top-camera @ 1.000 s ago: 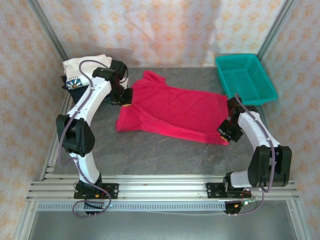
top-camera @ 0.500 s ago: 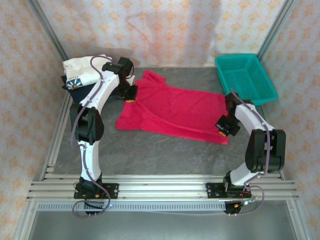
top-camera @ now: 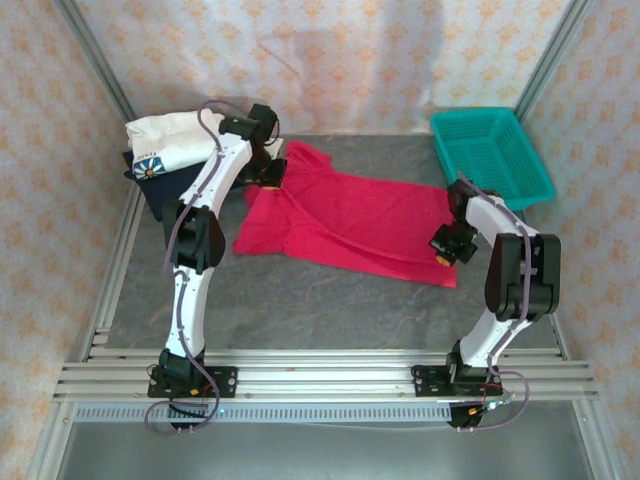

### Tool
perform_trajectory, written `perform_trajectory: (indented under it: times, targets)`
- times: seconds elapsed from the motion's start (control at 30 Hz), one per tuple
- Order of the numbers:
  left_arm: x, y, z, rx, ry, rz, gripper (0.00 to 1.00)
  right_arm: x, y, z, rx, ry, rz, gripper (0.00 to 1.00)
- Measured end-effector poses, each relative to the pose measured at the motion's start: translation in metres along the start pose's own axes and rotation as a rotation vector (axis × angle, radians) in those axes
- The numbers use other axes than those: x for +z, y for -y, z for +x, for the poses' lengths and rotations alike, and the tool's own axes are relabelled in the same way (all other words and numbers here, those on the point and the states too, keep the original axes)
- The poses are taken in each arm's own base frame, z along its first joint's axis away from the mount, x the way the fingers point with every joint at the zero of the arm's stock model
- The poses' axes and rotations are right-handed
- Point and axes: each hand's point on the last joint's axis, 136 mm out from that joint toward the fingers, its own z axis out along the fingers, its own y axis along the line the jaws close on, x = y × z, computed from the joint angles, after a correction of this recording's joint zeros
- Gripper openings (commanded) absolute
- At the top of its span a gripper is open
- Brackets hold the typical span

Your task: Fold and stack the t-shirts

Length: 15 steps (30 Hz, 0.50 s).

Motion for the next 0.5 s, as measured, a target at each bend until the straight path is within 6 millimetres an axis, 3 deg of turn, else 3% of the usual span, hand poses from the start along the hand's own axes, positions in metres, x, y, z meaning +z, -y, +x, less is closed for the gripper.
perform_trajectory:
  times: [0.07,0.17,0.2,0.23,0.37,0.5]
  targets:
    - [0.009,0.003,-0.005,-0.008,0.007,-0.007,0.50,0.002,-0.004,-0.008,0.002,0.006,0.000,0.34]
    - [0.020,0.003,-0.011,-0.045,0.019,-0.020,0.71,0.004,-0.013,-0.022,0.009,0.020,-0.012,0.57]
    - [0.020,0.002,-0.012,-0.063,0.025,-0.028,0.89,0.003,-0.015,-0.028,0.010,0.034,-0.019,0.62]
    - [0.020,0.000,-0.014,-0.080,0.033,-0.036,1.00,-0.001,-0.018,-0.033,0.009,0.051,-0.031,0.65]
    - [-0.001,-0.002,-0.006,-0.132,0.073,-0.042,1.00,-0.025,-0.021,-0.037,-0.007,0.115,-0.069,0.70]
    - [-0.050,-0.009,0.037,-0.188,0.105,-0.041,0.99,-0.062,-0.014,-0.023,-0.017,0.186,-0.134,0.71]
